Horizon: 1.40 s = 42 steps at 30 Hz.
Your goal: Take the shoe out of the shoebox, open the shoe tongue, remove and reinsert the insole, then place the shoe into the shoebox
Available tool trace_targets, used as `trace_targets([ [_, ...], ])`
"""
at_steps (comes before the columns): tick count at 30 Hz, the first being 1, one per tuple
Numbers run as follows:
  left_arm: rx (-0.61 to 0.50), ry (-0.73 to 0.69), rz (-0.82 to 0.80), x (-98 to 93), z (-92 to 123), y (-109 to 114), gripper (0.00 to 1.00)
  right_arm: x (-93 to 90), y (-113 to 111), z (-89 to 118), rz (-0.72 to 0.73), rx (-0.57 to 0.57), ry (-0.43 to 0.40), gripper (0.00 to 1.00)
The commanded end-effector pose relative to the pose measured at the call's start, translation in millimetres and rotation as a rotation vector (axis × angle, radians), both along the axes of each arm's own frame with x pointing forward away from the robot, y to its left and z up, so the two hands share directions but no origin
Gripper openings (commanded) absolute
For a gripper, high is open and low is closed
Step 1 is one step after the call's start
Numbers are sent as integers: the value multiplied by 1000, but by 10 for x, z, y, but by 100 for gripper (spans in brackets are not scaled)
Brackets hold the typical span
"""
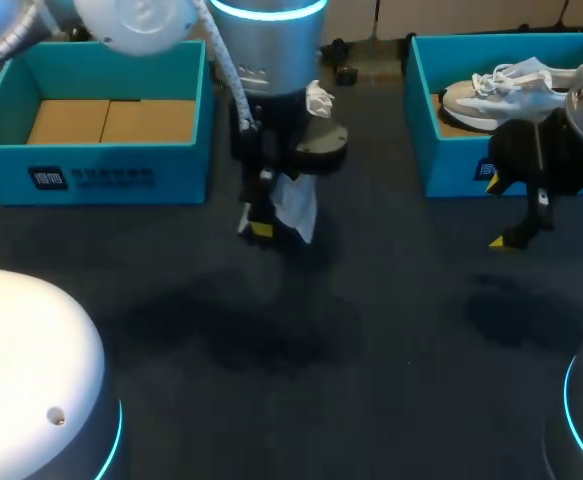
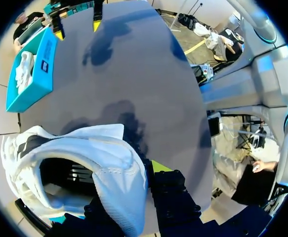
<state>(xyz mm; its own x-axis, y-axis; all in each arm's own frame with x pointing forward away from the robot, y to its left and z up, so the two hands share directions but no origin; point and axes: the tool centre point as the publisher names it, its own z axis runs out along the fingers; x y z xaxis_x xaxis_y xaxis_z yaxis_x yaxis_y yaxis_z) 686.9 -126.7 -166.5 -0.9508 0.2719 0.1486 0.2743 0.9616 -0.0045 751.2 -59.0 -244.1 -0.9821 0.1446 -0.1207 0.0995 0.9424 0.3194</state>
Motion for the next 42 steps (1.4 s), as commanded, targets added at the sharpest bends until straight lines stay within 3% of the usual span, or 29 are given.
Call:
trace_targets([
  [1,-40,-4,-3,97,46,380,0,-4,2,-8,0,-1,-1,100],
  [14,-17,9,57,574,21,1164,0,-4,2,-8,0,-1,-1,100],
  [37,2,1,206,916,27,2266,0,-4,2,-8,0,-1,-1,100],
  [42,31,4,255,1010,61,2599,0,-4,2,-8,0,-1,-1,100],
])
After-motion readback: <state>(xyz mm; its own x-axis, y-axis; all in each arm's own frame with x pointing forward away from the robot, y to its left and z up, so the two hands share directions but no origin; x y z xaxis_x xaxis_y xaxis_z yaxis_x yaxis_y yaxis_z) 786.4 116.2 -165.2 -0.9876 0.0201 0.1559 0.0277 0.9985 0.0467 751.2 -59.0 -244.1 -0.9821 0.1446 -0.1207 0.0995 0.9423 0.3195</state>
